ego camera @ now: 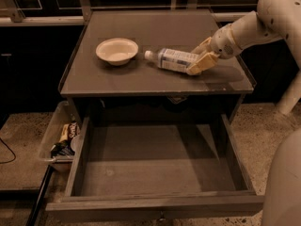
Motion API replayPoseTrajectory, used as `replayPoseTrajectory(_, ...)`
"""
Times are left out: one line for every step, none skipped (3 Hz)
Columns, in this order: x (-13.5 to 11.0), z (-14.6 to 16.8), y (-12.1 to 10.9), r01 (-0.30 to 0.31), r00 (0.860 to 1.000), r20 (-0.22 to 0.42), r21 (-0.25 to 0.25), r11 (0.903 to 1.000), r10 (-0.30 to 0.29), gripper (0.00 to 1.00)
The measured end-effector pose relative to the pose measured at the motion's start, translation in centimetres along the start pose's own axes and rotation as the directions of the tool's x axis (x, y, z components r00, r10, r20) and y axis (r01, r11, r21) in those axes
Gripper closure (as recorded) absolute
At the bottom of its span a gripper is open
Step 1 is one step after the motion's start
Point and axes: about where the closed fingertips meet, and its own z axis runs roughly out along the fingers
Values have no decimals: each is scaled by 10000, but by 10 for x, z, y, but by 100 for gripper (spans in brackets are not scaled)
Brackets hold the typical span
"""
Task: Pick blue plastic bottle from top drawer and place on counter
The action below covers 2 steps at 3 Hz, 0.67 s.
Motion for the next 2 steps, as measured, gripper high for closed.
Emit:
replayPoseTrajectory(0, 0, 0, 0, 10000, 0, -1, 10000, 0, 0)
replayPoseTrajectory(0, 0, 0, 0, 10000, 0, -1, 10000, 0, 0)
